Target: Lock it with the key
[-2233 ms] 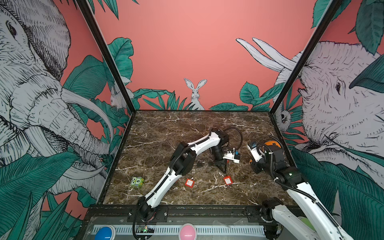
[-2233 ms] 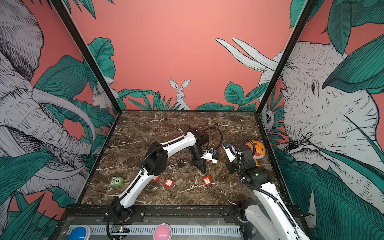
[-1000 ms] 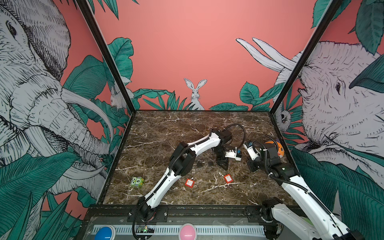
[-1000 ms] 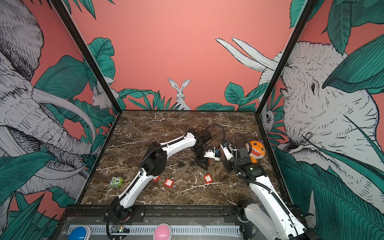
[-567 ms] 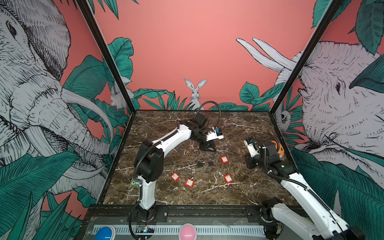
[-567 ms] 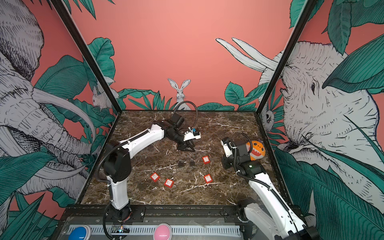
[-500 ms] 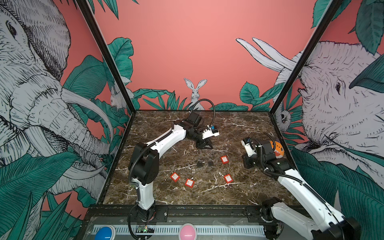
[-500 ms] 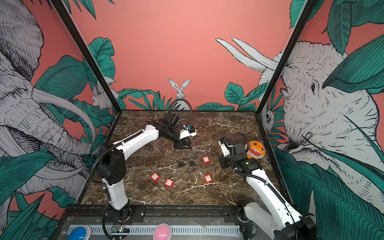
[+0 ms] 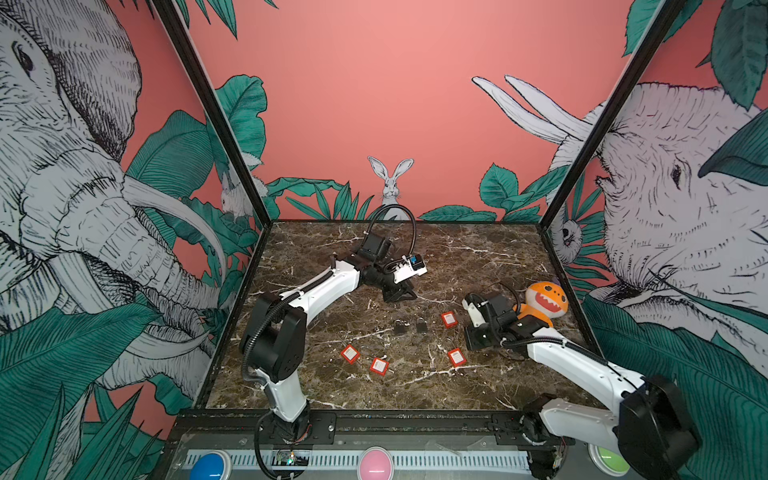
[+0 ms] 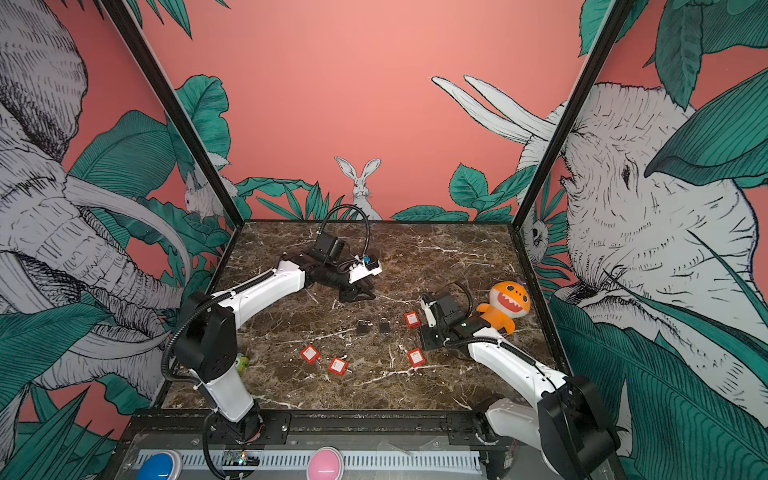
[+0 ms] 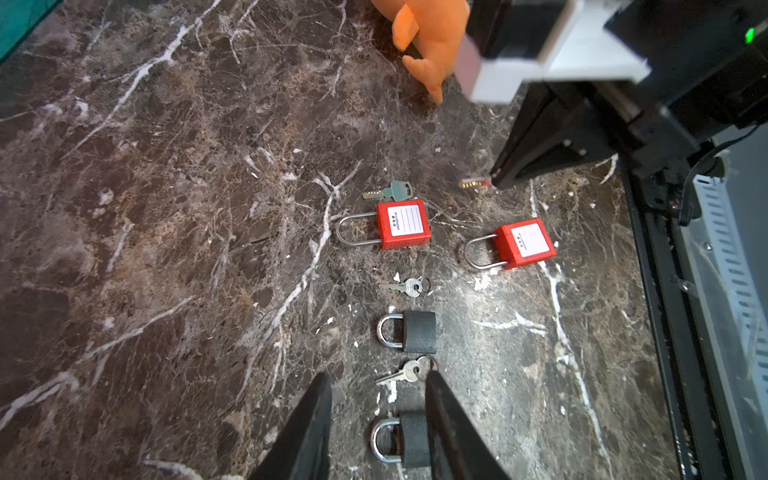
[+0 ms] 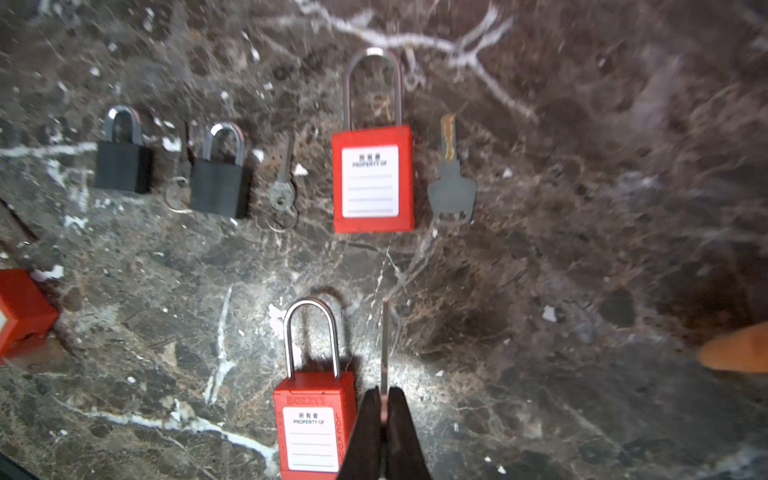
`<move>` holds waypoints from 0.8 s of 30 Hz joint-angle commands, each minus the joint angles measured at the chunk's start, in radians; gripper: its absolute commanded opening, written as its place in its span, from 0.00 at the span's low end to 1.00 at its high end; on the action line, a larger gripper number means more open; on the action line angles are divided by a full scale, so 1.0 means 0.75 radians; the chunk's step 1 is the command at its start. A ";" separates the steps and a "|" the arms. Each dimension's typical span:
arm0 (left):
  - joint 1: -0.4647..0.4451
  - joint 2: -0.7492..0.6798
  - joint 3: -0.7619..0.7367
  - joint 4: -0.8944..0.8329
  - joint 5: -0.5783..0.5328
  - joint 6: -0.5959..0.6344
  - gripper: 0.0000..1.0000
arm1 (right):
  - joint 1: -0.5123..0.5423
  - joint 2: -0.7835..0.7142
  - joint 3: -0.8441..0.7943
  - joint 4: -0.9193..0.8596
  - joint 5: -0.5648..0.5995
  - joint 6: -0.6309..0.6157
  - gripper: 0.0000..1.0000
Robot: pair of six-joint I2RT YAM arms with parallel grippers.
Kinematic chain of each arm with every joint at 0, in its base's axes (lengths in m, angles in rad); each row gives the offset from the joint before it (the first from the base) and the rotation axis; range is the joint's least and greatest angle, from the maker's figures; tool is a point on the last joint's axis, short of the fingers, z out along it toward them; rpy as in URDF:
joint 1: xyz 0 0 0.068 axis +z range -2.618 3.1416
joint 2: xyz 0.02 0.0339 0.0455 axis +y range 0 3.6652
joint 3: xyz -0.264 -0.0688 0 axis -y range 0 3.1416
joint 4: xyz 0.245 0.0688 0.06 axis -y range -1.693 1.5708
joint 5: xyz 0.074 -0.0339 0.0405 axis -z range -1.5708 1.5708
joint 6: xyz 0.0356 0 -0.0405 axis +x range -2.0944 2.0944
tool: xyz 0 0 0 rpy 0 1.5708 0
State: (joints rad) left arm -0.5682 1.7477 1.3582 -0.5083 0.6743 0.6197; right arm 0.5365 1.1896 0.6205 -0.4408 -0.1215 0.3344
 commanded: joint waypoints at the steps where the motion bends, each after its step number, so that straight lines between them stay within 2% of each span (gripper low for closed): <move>1: 0.008 -0.075 -0.019 0.028 0.004 -0.006 0.39 | 0.025 0.036 -0.013 0.040 0.058 0.087 0.00; 14: 0.012 -0.101 -0.060 0.025 -0.012 0.002 0.39 | 0.050 0.088 -0.078 0.055 0.113 0.125 0.00; 17: 0.011 -0.101 -0.061 0.028 -0.012 -0.001 0.39 | 0.054 0.083 -0.073 0.038 0.125 0.118 0.03; 19: 0.011 -0.105 -0.062 0.029 -0.014 -0.004 0.39 | 0.056 0.071 -0.060 0.015 0.149 0.113 0.12; 21: 0.011 -0.110 -0.063 0.032 -0.022 -0.008 0.39 | 0.062 0.039 -0.038 -0.027 0.197 0.107 0.25; 24: 0.013 -0.119 -0.064 0.041 -0.031 -0.019 0.39 | 0.069 -0.036 -0.024 -0.038 0.249 0.068 0.37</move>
State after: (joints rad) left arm -0.5640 1.7145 1.3247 -0.4892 0.6567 0.6186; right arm 0.5777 1.2179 0.5694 -0.4438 -0.0029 0.4023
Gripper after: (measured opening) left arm 0.390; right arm 0.346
